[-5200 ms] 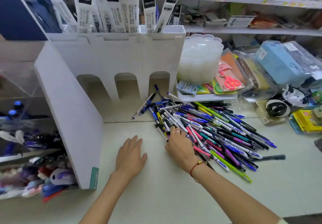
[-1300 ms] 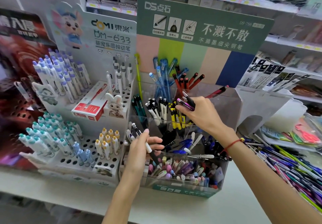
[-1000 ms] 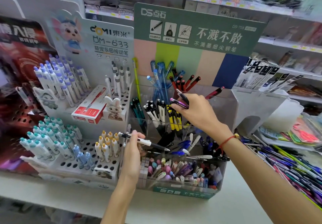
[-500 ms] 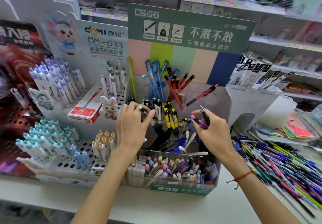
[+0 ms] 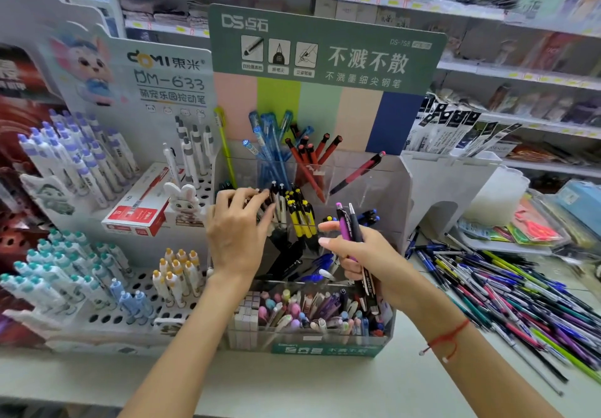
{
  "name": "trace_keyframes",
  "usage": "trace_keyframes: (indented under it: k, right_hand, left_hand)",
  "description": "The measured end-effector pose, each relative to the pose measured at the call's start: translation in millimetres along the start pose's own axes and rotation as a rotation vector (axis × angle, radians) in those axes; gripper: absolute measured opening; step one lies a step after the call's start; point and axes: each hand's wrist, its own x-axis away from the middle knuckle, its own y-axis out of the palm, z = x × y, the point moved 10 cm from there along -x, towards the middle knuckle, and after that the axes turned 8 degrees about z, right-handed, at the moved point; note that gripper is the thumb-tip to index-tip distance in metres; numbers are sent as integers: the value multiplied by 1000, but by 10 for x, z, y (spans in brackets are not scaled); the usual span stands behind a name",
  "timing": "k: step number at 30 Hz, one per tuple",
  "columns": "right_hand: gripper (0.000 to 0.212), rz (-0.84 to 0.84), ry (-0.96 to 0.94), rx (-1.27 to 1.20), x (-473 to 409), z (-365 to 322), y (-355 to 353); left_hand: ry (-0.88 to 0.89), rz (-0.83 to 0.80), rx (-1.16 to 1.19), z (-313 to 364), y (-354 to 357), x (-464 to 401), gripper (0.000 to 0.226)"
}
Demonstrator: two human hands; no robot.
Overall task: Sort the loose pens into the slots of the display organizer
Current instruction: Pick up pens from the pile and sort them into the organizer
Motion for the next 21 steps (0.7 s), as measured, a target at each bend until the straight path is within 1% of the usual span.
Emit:
trace_keyframes:
  k: [3, 5, 6, 7, 8, 9, 10, 11, 12, 13, 15, 17, 19, 21]
  right_hand:
    - [23, 6, 38, -82, -14, 15, 26]
    - [21, -22, 79, -202, -25, 28, 90]
    - [22, -65, 106, -276, -18, 32, 153]
    - [24, -115, 133, -335, -6, 42, 222]
    - [25, -159, 155, -361, 9, 55, 288]
    - [24, -194, 173, -353, 18, 81, 349]
    - [23, -221, 185, -318, 28, 115, 408]
    - [22, -240, 193, -267, 35, 152, 461]
    - [21, -255, 197, -218, 45, 180, 515]
    - [21, -269, 200, -187, 56, 200, 564]
    - [21, -300, 199, -152, 87, 227, 641]
    - [19, -325, 180, -92, 122, 240, 683]
    - [19, -357, 166, -53, 157, 240, 721]
    - [19, -405, 177, -96, 205, 228, 761]
  left_hand:
    - [32, -5, -43, -3, -67, -34, 26]
    - [23, -2, 13, 51, -179, -43, 22]
    - [-28, -7, 103, 75, -254, -37, 20]
    - [-126, -31, 228, 83, -326, -17, 21]
    - [-251, -92, 366, 82, -345, 28, 25]
    - [-376, -189, 494, 91, -301, 107, 27]
    - [-478, -304, 597, 121, -221, 206, 24]
    - [-558, -406, 690, 152, -144, 310, 17]
    - [-613, -461, 769, 170, -103, 385, 11]
    - [-657, -475, 828, 161, -91, 433, 8]
    - [-762, -454, 906, 74, -98, 516, 11]
    - [-859, -490, 989, 68, -110, 622, 13]
    - [-902, -528, 1019, 88, -119, 693, 15]
    - [-935, -522, 1012, 56, -111, 721, 16]
